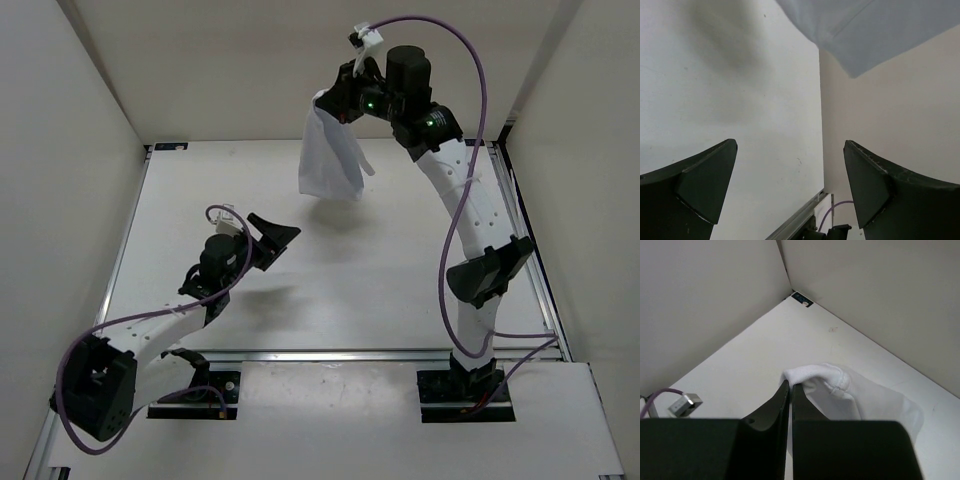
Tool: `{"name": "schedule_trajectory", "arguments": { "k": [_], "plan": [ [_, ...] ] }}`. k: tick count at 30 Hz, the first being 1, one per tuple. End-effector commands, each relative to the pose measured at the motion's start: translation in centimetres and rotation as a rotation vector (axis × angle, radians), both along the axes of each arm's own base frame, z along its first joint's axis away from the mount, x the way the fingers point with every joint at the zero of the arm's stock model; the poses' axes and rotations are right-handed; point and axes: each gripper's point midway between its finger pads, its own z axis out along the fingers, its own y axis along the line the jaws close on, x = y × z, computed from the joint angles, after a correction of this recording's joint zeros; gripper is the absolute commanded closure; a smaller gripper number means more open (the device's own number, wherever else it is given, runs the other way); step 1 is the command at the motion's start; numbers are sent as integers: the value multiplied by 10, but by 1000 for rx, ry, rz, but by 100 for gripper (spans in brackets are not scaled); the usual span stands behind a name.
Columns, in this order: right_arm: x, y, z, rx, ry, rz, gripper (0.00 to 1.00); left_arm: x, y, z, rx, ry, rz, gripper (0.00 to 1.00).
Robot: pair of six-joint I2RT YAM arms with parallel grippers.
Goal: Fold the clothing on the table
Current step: Flatten the skirt out
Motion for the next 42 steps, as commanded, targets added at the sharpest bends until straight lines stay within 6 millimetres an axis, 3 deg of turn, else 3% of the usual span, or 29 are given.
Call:
{"name": "schedule_trajectory", "arguments": {
  "k": [1, 6, 15, 16, 21, 26, 29, 31, 33, 35, 36, 37, 42],
  "plan": [
    [-31, 1, 64, 75, -165, -5, 100, 16, 0, 23, -48, -60, 91, 2],
    [-38, 8, 71, 64, -196, -17, 100, 20, -1, 24, -137, -51, 168, 2],
    [-55, 8, 87, 72, -217, -33, 100, 30, 18, 23, -301, -42, 355, 1],
    [-59, 12, 88, 69, -225, -22, 100, 29, 17, 16, -305, -28, 356, 1],
    [-75, 18, 89, 48, -241, -24, 100, 47, 32, 36, -403, -94, 449, 1],
    [-80, 12, 97, 65, -253, -22, 100, 60, 2, 60, -450, -131, 408, 1],
    [-77, 10, 93, 64, -235, -26, 100, 61, -16, 59, -485, -124, 384, 1],
    [-80, 7, 102, 87, -247, -25, 100, 58, -27, 58, -488, -114, 357, 1],
    [-72, 5, 95, 79, -231, -33, 100, 61, -30, 63, -511, -124, 362, 2],
    [-75, 0, 101, 95, -235, -34, 100, 63, -33, 65, -531, -126, 365, 1],
    [-71, 3, 92, 84, -216, -30, 100, 64, -34, 71, -546, -133, 366, 1],
    [-75, -2, 101, 97, -229, -32, 100, 67, -35, 75, -550, -145, 367, 2],
    [-80, -4, 99, 100, -214, -18, 100, 76, -38, 94, -590, -178, 375, 2]
  ]
}}
